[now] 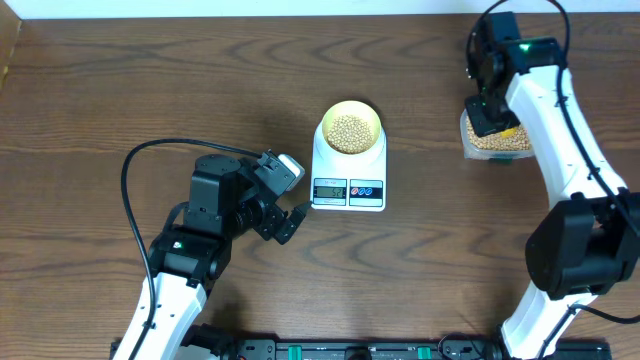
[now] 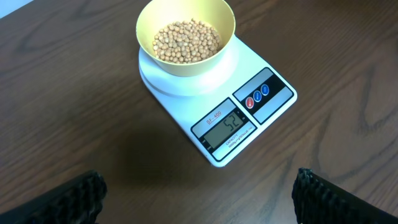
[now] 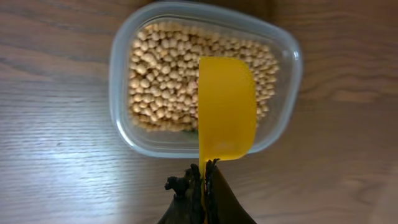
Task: Scoop item into bowl and weigh 50g on scale
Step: 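Raise the scoop and carry it left over the yellow bowl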
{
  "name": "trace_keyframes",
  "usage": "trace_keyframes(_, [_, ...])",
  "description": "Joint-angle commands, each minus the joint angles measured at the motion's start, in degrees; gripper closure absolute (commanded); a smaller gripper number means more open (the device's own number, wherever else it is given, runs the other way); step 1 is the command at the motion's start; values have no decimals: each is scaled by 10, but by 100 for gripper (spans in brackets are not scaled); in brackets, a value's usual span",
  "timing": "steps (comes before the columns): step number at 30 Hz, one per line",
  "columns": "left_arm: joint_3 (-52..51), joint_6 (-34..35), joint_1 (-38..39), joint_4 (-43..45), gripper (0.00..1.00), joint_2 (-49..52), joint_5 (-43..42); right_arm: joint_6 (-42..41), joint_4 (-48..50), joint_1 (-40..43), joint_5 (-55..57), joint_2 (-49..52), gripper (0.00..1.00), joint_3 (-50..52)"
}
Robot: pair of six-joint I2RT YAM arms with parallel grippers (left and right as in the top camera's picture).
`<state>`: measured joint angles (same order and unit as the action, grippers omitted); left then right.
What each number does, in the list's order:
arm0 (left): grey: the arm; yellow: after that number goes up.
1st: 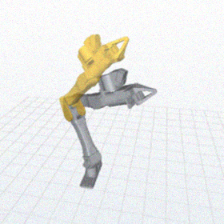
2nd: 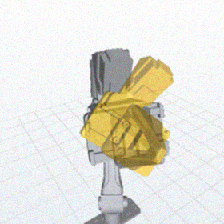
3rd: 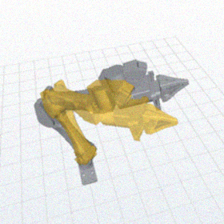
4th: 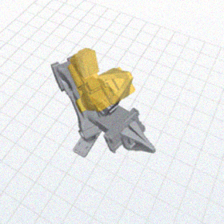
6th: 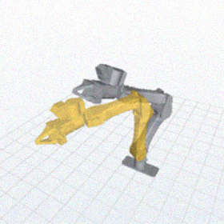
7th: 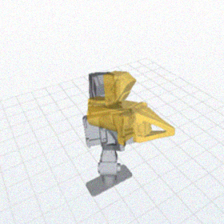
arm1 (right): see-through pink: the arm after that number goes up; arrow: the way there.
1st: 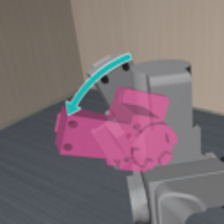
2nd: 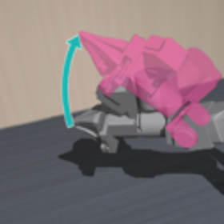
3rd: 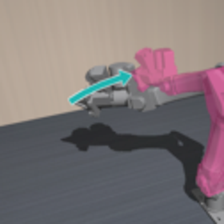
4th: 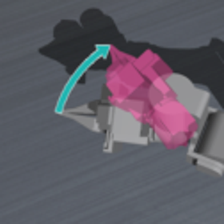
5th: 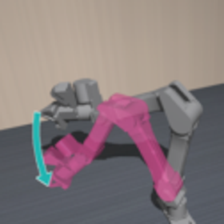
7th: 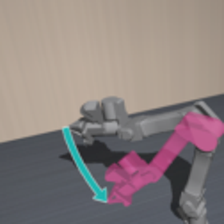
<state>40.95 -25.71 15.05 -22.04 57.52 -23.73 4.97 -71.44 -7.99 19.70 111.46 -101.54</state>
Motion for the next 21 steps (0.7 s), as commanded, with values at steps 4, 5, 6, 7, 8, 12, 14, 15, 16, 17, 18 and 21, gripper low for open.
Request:
trace_keyframes(4, [7, -2, -2, 0, 2, -3, -7, -8, -3, 1, -58, -20, 99, -57])
trace_keyframes(5, [7, -2, -2, 1, 2, -3, -7, -3, -3, 1, -88, -20, 99, -72])
trace_keyframes(6, [7, -2, -2, 1, 3, -3, -7, 0, -2, 1, -112, -20, 99, -85])
trace_keyframes(7, [7, -2, -2, 0, 2, -3, -7, 0, 1, 1, -140, -20, 99, -101])
trace_keyframes(8, [7, -2, -2, 1, 2, -3, -7, 0, 13, 2, -194, -20, 99, -127])
trace_keyframes(12, [7, -2, -2, 1, 2, -3, -7, 0, 53, -3, -317, -20, 99, -150])
trace_keyframes(14, [7, -2, -2, 1, 3, -3, -7, 0, 70, -10, -366, -19, 99, -150])
trace_keyframes(15, [7, -2, -2, 1, 3, -3, -7, 0, 78, -16, -385, -17, 99, -149])
trace_keyframes(16, [7, -2, -2, 1, 3, -3, -7, 0, 84, -23, -399, -16, 99, -149])
trace_keyframes(17, [7, -2, -2, 0, 2, -3, -7, 0, 89, -29, -405, -15, 99, -149])
trace_keyframes(18, [7, -2, -2, 1, 2, -3, -7, 0, 93, -34, -410, -14, 99, -149])
trace_keyframes(21, [7, -2, -2, 1, 3, -3, -7, 0, 95, -51, -411, -13, 99, -149])
